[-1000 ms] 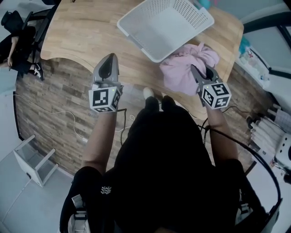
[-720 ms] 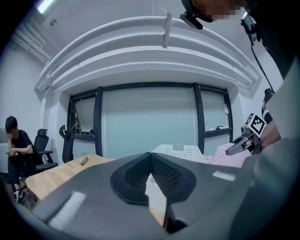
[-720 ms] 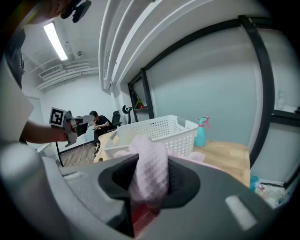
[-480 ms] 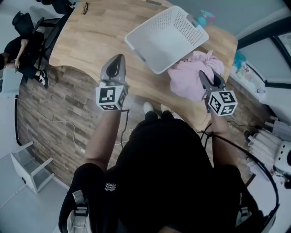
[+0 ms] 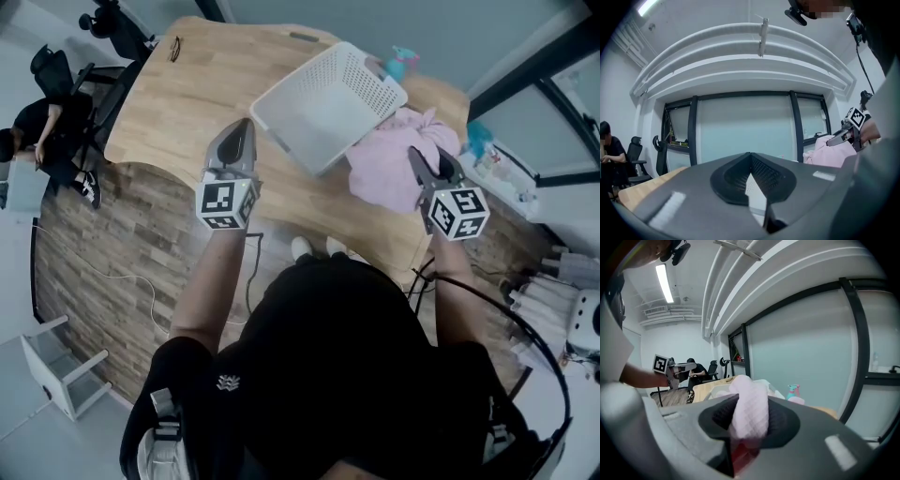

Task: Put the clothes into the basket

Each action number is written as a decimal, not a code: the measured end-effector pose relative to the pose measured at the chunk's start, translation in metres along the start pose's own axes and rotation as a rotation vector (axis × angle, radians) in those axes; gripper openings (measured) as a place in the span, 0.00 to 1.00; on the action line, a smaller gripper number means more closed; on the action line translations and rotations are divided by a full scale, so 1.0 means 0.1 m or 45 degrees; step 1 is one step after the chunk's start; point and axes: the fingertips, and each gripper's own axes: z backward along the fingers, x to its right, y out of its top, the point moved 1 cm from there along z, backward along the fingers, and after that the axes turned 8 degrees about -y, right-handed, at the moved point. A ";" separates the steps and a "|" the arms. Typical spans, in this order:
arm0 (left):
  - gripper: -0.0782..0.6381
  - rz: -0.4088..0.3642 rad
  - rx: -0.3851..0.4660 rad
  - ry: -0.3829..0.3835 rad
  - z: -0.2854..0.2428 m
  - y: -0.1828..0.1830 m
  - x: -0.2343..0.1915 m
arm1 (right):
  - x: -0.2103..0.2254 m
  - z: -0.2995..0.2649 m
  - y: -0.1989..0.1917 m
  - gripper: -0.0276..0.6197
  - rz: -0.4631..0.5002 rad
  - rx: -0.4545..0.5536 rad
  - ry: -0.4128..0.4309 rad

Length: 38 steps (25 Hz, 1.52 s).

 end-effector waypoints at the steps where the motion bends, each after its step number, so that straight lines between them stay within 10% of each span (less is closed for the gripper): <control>1: 0.12 -0.002 0.007 0.001 -0.02 0.04 -0.01 | 0.02 0.00 0.05 0.23 0.009 0.006 -0.002; 38: 0.12 -0.139 0.093 0.104 0.26 0.64 -0.50 | -0.55 -0.58 1.30 0.23 0.093 0.193 0.180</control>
